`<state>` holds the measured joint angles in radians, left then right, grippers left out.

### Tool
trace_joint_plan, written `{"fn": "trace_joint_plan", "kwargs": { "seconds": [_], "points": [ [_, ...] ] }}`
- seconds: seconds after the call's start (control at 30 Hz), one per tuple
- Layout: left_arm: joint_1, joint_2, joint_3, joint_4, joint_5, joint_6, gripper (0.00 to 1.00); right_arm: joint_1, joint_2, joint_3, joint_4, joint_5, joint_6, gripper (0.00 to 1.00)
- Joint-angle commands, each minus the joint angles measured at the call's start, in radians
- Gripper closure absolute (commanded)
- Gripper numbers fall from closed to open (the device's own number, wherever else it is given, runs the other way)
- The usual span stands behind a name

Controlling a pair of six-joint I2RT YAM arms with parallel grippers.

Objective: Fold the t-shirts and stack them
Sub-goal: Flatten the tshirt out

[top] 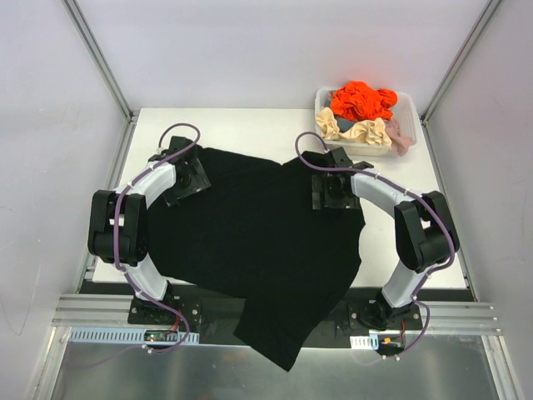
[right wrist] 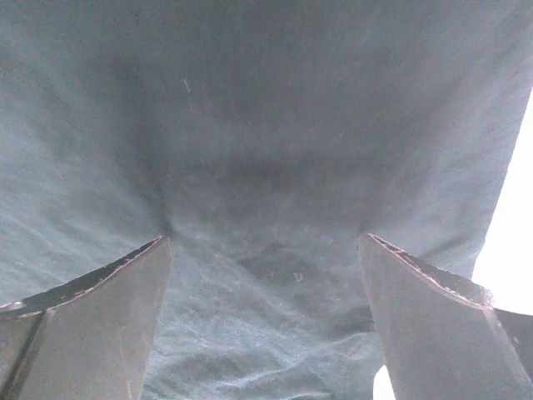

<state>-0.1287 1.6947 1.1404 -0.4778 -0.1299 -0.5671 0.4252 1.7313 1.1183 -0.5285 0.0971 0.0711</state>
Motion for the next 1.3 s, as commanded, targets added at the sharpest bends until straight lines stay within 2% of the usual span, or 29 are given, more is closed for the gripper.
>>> {"fn": "trace_joint_plan", "kwargs": {
  "seconds": [0.0,0.33,0.5,0.6,0.73,0.77,0.9,1.0,1.1,1.27],
  "points": [
    [0.011,-0.021,-0.037,-0.004,-0.04,-0.016,0.01,-0.008,-0.007,0.165,-0.019,0.014,-0.091,0.03],
    [0.057,-0.01,-0.091,-0.002,-0.036,-0.025,0.01,-0.017,0.177,0.37,-0.001,-0.03,-0.083,0.03],
    [0.123,0.0,-0.126,-0.004,0.042,-0.065,0.01,-0.025,0.27,0.439,0.123,-0.039,-0.08,0.03],
    [0.17,0.002,-0.151,-0.005,0.053,-0.074,0.01,-0.029,0.355,0.543,0.182,-0.037,-0.08,0.03],
    [0.192,-0.01,-0.175,-0.005,0.058,-0.077,0.01,-0.031,0.499,0.745,0.21,0.013,-0.114,0.03],
    [0.196,-0.015,-0.18,-0.005,0.055,-0.077,0.01,-0.034,0.566,0.875,0.194,0.022,-0.143,0.03],
    [0.202,-0.064,-0.212,-0.008,0.032,-0.085,0.01,-0.037,0.691,1.106,0.191,0.058,-0.201,0.03],
    [0.21,-0.089,-0.228,-0.016,0.021,-0.086,0.01,-0.037,0.7,1.124,0.272,0.038,-0.228,0.03],
    [0.21,-0.119,-0.243,-0.025,0.007,-0.094,0.01,-0.037,0.639,1.051,0.353,-0.013,-0.244,0.03],
    [0.21,-0.164,-0.238,-0.041,0.01,-0.099,0.01,-0.036,0.512,0.937,0.363,-0.072,-0.264,0.03]
  ]
}}
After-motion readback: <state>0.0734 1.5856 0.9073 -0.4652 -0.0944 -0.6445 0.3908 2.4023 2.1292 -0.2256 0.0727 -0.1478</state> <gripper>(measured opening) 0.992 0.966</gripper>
